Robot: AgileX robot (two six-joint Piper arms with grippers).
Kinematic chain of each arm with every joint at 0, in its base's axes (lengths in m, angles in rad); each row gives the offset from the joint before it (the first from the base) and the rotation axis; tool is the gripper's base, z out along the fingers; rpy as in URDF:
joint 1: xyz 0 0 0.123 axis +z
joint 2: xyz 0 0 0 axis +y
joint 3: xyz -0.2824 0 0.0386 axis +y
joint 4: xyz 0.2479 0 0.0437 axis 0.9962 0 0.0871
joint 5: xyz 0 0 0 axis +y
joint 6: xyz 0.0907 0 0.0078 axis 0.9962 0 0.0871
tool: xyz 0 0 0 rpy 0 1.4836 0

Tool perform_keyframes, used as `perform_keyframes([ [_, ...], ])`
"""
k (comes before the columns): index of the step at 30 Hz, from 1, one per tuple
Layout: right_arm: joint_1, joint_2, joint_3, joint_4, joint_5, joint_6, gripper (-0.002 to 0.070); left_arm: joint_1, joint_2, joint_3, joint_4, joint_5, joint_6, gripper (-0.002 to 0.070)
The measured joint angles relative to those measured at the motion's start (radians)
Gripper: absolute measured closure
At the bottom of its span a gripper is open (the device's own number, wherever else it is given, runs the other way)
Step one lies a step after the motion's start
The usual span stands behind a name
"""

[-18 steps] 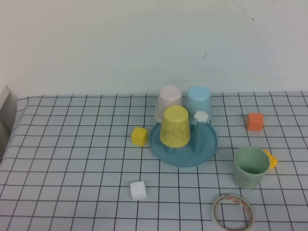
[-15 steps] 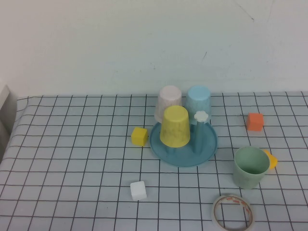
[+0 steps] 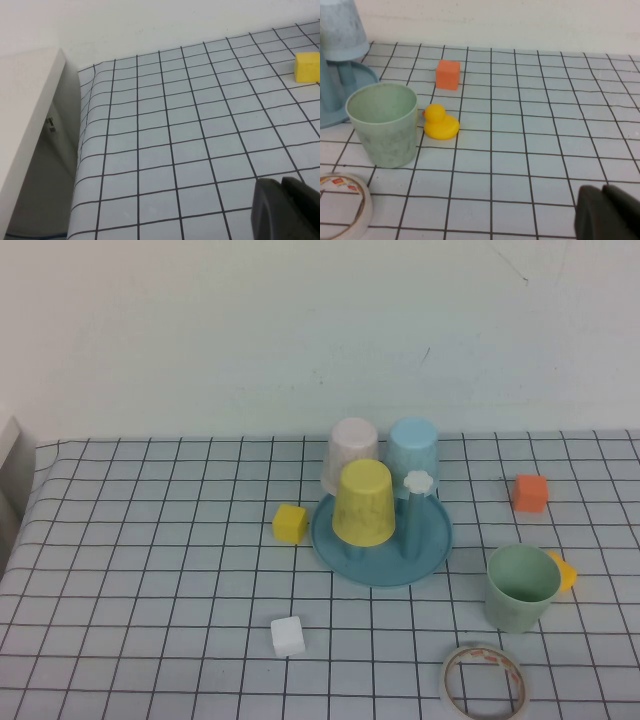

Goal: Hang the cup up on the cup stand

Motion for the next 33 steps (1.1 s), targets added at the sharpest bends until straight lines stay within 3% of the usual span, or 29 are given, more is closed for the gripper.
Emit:
perform_keyframes([
  [23,0.000,0.000,0.000,-0.003,-0.025,0.000,0.0678,0.000,0.000,0.002,0.043,-0.061,0.000,0.0676],
  [33,0.000,0.000,0.009,-0.050,-0.501,0.000,0.0678,0.000,0.000,0.002,0.042,-0.459,-0.013,0.0676],
])
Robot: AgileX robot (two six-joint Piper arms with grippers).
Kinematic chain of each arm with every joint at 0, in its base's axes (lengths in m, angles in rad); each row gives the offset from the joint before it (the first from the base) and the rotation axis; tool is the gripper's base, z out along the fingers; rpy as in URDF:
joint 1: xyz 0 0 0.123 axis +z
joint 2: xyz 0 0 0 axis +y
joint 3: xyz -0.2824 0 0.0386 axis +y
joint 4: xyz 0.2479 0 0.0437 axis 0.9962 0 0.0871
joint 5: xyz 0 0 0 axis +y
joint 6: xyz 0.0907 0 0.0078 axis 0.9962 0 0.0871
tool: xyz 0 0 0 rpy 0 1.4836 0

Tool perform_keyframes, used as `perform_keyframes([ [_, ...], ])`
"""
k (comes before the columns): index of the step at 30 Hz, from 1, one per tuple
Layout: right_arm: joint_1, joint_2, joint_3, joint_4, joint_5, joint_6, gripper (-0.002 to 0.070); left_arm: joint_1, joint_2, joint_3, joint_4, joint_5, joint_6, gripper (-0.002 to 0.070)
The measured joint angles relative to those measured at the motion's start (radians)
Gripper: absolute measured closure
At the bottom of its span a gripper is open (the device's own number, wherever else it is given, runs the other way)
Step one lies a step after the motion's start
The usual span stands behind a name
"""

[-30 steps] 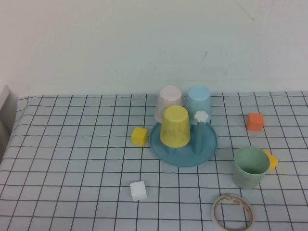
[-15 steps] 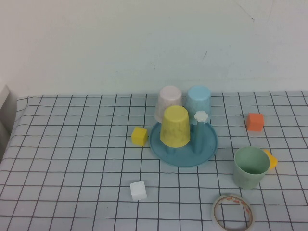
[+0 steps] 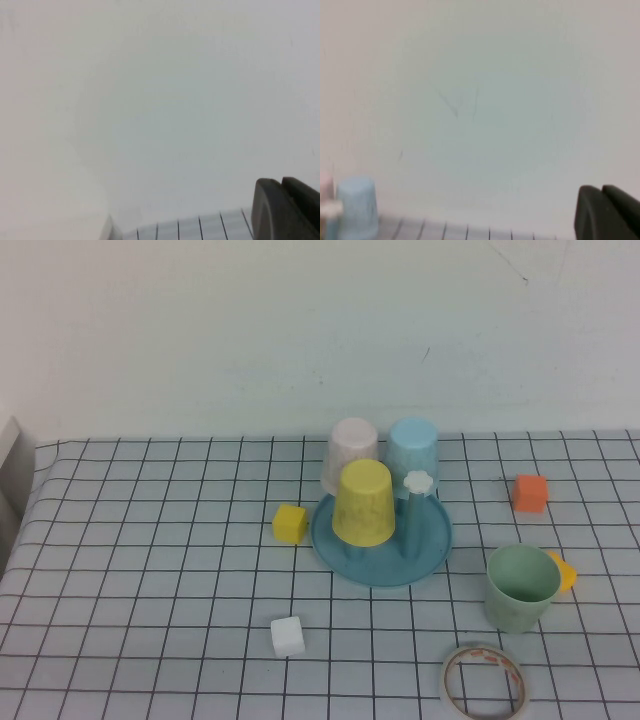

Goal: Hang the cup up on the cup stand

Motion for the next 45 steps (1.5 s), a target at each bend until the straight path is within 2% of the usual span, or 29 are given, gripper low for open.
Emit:
perform_keyframes([
  [10,0.000,0.000,0.000,-0.002,-0.169,0.039,0.0678,0.000,0.000,0.000,0.000,-0.248,-0.008,0.0676],
  [13,0.000,0.000,0.000,0.014,-0.254,0.045,0.0678,0.000,0.000,0.000,-0.002,-0.410,0.000,0.0676],
  [15,0.000,0.000,0.000,0.028,-0.294,0.045,0.0678,0.000,-0.001,-0.011,-0.004,-0.444,0.002,0.0676],
  [18,0.000,0.000,-0.047,0.032,-0.218,0.046,0.0678,0.000,-0.001,-0.107,-0.013,-0.334,0.006,0.0676],
  [24,0.000,0.000,-0.262,0.028,0.049,0.046,0.0678,0.000,0.033,-0.442,-0.041,0.142,0.013,0.0676],
  [28,0.000,0.037,-0.372,0.025,0.241,0.020,0.0678,0.000,0.136,-0.567,-0.024,0.245,0.029,0.0676],
  [33,0.000,0.215,-0.445,0.025,0.425,-0.033,0.0678,0.000,0.272,-0.622,-0.020,0.351,0.039,0.0676],
  [40,0.000,0.505,-0.491,0.025,0.476,-0.088,0.0678,0.000,0.446,-0.593,-0.008,0.538,0.043,0.0676],
  [45,0.000,0.665,-0.491,0.033,0.401,-0.092,0.0678,0.000,0.575,-0.519,-0.032,0.618,0.043,0.0676],
])
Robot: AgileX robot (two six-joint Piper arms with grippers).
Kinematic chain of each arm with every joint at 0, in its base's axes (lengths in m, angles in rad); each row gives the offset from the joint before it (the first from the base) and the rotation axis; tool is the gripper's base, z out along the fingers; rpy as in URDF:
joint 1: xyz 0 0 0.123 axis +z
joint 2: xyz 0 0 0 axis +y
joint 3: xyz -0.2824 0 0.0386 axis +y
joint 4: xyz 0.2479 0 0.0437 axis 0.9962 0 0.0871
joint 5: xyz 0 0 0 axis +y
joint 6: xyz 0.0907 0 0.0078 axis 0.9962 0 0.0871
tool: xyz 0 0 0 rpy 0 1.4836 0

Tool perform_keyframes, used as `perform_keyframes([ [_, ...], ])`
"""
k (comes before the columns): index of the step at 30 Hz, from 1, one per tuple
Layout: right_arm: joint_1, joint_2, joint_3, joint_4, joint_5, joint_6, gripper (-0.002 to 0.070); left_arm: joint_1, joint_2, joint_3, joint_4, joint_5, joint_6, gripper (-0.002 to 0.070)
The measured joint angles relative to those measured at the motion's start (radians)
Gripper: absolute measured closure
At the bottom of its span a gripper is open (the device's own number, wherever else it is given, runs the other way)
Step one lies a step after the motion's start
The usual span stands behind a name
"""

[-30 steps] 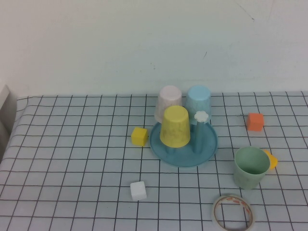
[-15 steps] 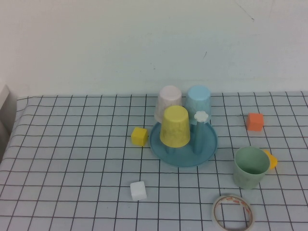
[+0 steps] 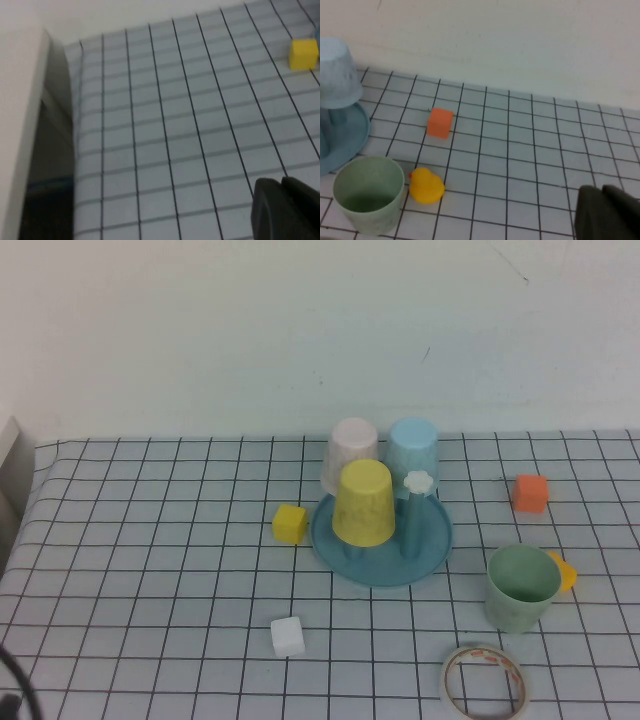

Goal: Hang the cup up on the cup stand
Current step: Pick up the cup from the table

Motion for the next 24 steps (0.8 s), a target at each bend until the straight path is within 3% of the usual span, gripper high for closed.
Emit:
perform_keyframes([
  [3,0.000,0.154,-0.040,0.002,-0.032,-0.019,0.0678,0.000,0.078,0.038,-0.056,0.040,0.000,0.0676],
  [10,0.006,0.516,-0.259,0.038,0.088,-0.029,0.0678,0.000,0.140,0.049,-0.065,0.007,0.000,0.0676],
  [16,0.118,0.819,-0.441,0.053,0.209,-0.084,0.0654,0.000,0.140,0.051,-0.067,-0.008,-0.004,0.0676],
  [20,0.219,0.973,-0.545,0.055,0.251,-0.128,0.0571,0.000,0.140,0.051,-0.069,-0.022,-0.026,0.0676],
  [24,0.273,1.073,-0.621,0.053,0.280,-0.142,0.0441,0.000,0.140,0.051,-0.069,-0.032,-0.032,0.0676],
])
